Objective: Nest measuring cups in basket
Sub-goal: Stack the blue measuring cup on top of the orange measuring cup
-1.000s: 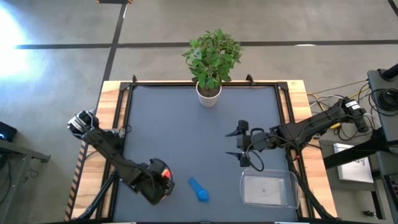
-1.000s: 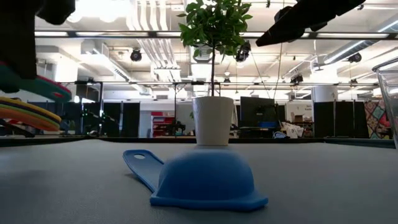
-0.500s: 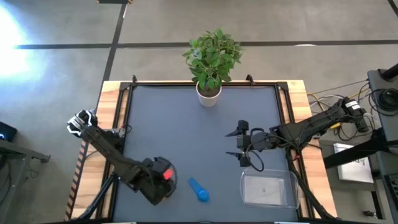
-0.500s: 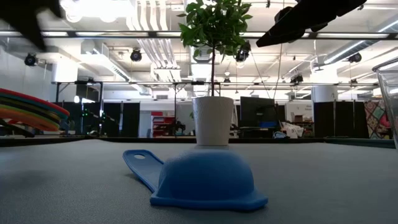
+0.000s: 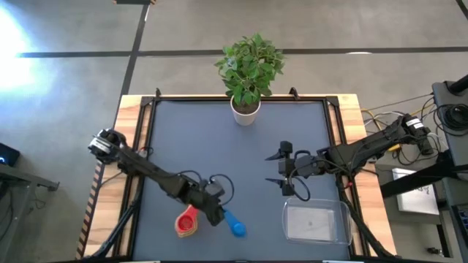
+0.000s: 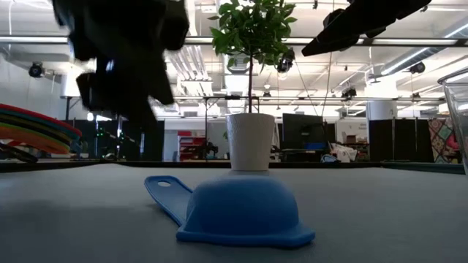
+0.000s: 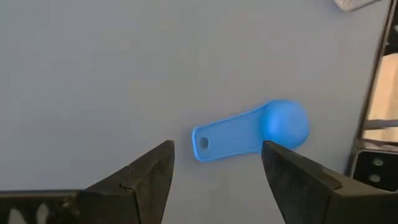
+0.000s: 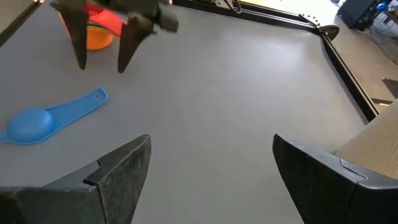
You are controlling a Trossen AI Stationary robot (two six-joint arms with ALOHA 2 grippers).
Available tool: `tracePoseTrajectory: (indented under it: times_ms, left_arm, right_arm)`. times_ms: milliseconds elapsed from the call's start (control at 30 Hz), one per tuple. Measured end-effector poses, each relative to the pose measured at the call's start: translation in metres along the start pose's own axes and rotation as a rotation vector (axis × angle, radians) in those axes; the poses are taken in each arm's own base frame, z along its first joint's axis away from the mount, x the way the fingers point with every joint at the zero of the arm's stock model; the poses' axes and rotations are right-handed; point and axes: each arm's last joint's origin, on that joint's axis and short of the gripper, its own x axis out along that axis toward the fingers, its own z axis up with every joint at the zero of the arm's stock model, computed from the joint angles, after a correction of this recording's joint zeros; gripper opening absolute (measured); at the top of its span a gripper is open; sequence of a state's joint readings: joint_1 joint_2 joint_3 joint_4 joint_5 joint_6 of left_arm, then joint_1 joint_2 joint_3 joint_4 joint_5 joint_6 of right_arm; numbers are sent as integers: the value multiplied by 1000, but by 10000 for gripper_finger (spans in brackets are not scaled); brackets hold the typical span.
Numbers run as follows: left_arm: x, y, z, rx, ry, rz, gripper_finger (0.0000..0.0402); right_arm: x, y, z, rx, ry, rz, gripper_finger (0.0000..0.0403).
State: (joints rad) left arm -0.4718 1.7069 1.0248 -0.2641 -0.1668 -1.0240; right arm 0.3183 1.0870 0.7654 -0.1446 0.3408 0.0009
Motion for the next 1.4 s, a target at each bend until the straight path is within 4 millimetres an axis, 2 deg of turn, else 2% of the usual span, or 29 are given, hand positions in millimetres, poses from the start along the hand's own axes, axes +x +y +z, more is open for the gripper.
tracePoseTrajectory:
  times_ms: [200,367,500,800,933,1133,1167,1300,1400]
  left_arm:
    - [17,26,-6,-102,23,-81,225]
    - [22,32,-10,-125,41,-80,225]
    - [32,31,-12,-122,77,-101,225]
    - [62,16,-3,-53,153,-141,217]
    - [66,17,-1,-40,157,-141,174]
    - [66,18,-1,37,148,-144,29]
    - [65,17,0,50,144,-157,17]
    - [55,14,5,198,98,-176,6]
    - [36,7,12,306,39,-208,2]
  right_arm:
    - [0,0,0,-3,0,0,327]
    - [0,0,0,-5,0,0,327]
    - [0,0,0,-15,-1,0,327]
    - [0,0,0,-19,-1,0,327]
    - [0,0,0,-20,1,0,327]
    - [0,0,0,-21,0,0,327]
    - [0,0,0,-22,0,0,327]
    - [0,0,0,-27,-7,0,327]
    - [0,0,3,-39,-31,3,327]
